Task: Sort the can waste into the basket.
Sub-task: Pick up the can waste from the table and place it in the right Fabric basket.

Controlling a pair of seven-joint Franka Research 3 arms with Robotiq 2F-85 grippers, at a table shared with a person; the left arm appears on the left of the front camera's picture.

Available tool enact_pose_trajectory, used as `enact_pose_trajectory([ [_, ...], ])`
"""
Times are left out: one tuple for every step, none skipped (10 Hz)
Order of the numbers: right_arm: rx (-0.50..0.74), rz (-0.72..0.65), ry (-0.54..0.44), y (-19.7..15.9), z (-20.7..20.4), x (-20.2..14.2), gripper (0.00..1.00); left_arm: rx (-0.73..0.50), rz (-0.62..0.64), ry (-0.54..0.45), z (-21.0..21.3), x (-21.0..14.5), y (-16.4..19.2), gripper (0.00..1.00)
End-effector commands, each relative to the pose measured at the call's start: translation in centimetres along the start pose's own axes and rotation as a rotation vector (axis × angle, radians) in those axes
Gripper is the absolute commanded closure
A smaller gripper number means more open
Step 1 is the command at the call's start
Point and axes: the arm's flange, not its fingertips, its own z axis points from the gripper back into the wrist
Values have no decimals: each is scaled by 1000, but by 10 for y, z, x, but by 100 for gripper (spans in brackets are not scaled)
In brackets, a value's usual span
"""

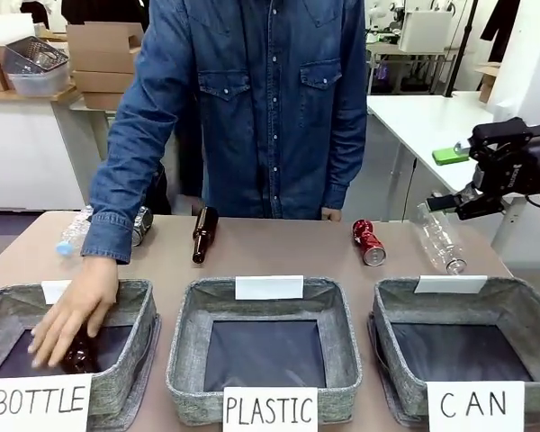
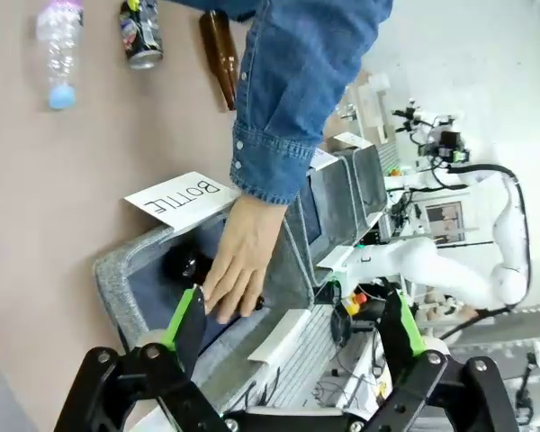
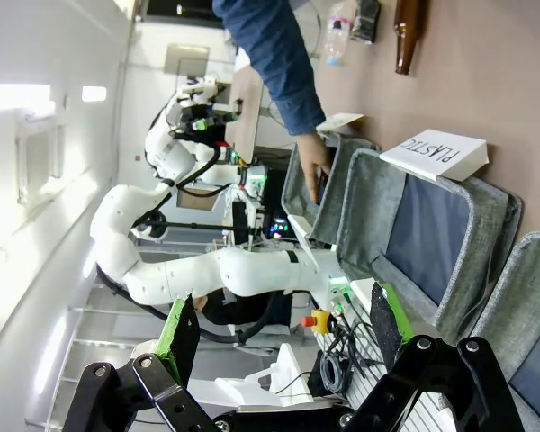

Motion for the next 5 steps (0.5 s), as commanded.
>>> enact_pose_trajectory([
  [24,28,-14,0,-3,2,0,-144,-37,36,34,14,7,0],
  [24,28,-14,0,-3,2,0,-239,-56,-3,66,9,10,0],
  [24,28,-14,0,-3,2,0,-329,-99,-54,90,-6,12,0],
  [24,28,-14,0,-3,2,0,-354,-127,-66,89,-20,12,0],
  [24,28,-14,0,-3,2,0,-311,-111,-46,67,-22,8,0],
])
